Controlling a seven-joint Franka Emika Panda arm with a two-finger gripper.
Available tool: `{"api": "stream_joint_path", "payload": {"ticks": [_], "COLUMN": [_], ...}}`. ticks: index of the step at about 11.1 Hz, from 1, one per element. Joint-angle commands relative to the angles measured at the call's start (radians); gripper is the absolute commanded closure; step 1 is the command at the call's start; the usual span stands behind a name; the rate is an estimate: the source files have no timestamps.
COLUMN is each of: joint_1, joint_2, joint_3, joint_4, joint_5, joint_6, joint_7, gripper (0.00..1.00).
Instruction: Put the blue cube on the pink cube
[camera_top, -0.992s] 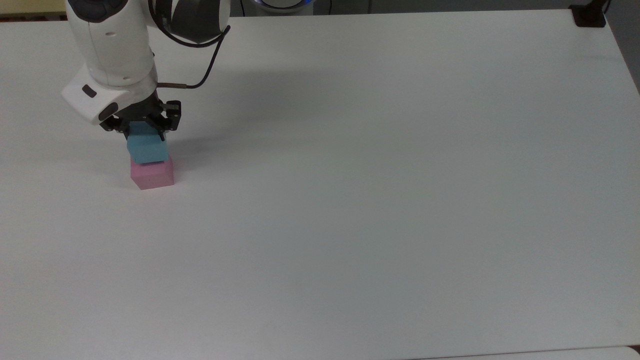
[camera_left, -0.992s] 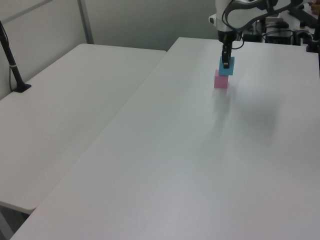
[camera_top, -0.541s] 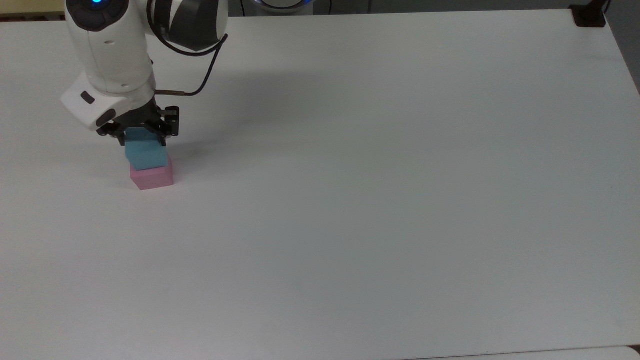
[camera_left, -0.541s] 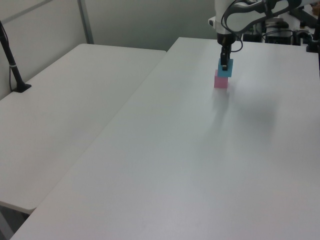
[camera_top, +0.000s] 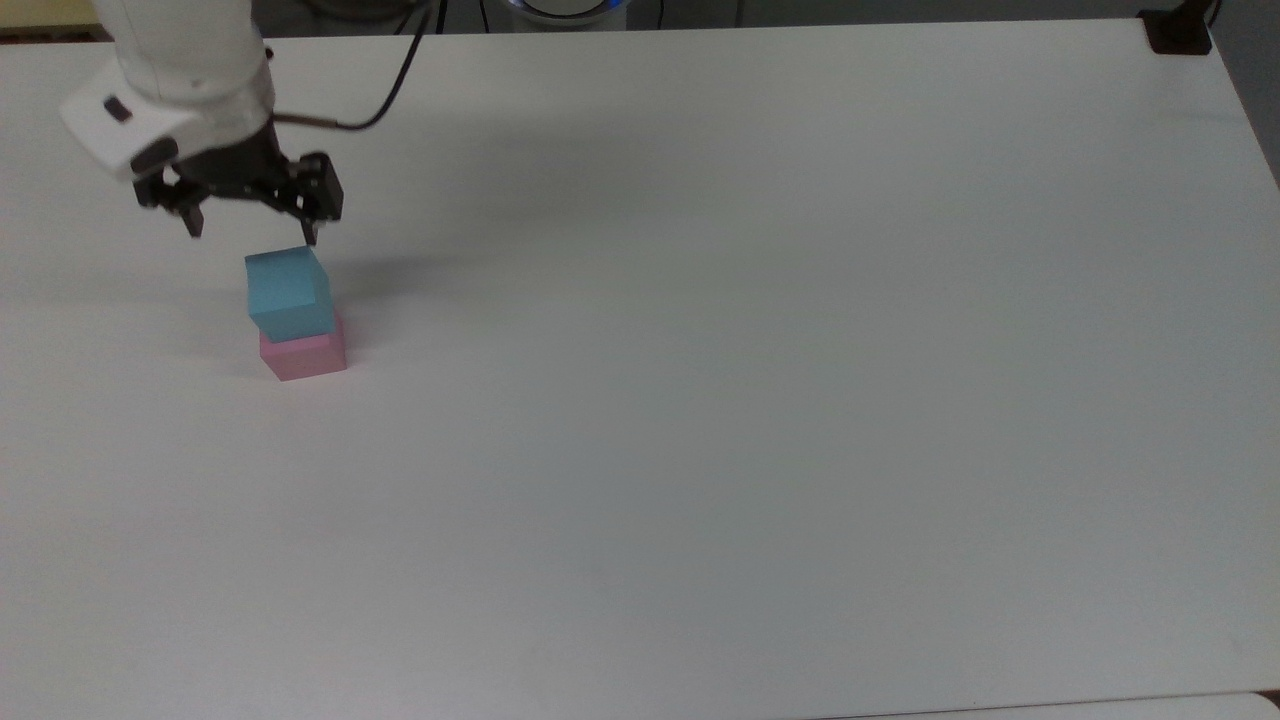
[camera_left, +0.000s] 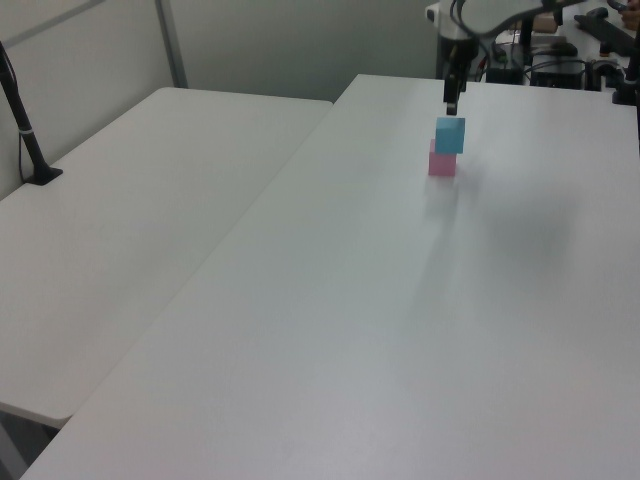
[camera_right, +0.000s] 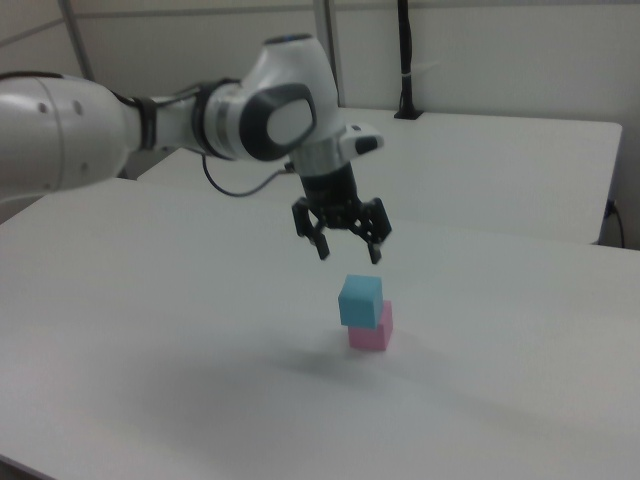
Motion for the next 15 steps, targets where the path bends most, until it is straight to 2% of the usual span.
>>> {"api": "stream_joint_path", "payload": {"ticks": [1,2,4,6,8,12,15], "joint_1": [0.024,0.040,0.098,0.220,0.291,0.287,0.279], "joint_2": [-0.173,-0.218,-0.273,-0.333,-0.347,-0.336,-0.338], "joint_3": [-0.004,-0.004,-0.024,-0.129,-0.192,-0.196,-0.196], "joint_4": [-0.035,-0.038,-0.028,-0.029,-0.032,-0.029,-0.029], "joint_5": [0.078,0.080,0.097,0.143,0.178,0.164,0.163], "joint_6": [-0.135,-0.181,-0.327,-0.416,-0.424,-0.327,-0.330], "joint_7": [0.124,0.188,0.216,0.267,0.259,0.129,0.134], "gripper": [0.00,0.00,0.00,0.00,0.00,0.00,0.00]}}
